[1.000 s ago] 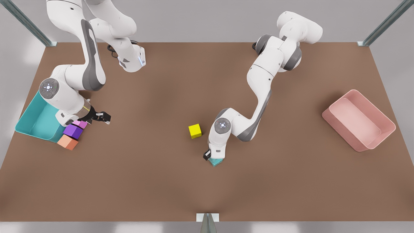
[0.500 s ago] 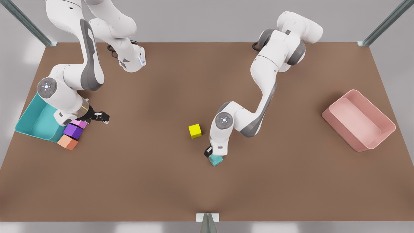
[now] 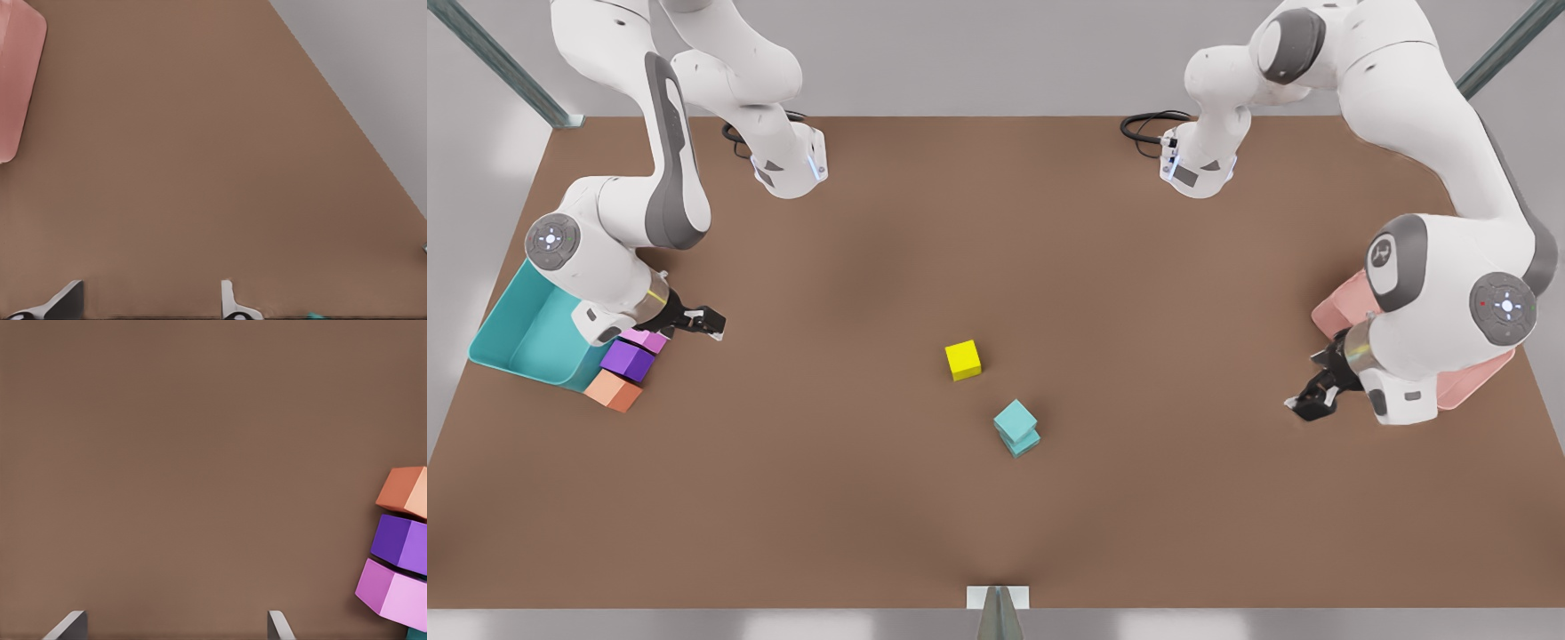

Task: Stack the two blue cubes on top of each other

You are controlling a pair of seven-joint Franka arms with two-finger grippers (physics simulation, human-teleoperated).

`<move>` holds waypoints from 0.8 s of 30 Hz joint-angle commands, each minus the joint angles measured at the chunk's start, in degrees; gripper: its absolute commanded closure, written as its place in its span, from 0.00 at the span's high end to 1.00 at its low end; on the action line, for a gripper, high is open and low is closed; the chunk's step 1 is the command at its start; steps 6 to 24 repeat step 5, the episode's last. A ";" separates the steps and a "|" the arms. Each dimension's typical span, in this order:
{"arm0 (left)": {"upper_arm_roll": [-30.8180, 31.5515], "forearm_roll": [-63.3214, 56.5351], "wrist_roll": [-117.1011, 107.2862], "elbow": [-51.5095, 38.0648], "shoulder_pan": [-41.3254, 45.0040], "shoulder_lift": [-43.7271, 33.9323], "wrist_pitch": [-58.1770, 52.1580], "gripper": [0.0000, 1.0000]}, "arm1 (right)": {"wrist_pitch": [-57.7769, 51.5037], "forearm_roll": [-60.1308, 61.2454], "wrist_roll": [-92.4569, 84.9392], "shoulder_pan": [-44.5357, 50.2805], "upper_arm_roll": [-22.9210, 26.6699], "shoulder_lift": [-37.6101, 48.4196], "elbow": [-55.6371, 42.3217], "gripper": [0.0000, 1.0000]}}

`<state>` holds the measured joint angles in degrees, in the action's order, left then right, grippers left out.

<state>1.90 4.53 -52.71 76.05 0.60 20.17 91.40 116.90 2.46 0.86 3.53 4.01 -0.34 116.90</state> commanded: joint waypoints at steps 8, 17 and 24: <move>0.21 2.15 53.06 5.96 -0.69 -3.12 7.57 1.00 | -0.36 0.08 -0.16 0.78 0.21 0.17 -0.01 1.00; 0.21 2.15 53.06 5.96 -0.69 -3.12 7.57 1.00 | -0.36 0.08 -0.16 0.78 0.21 0.17 -0.01 1.00; 0.21 2.15 53.06 5.96 -0.69 -3.12 7.57 1.00 | -0.36 0.08 -0.16 0.78 0.21 0.17 -0.01 1.00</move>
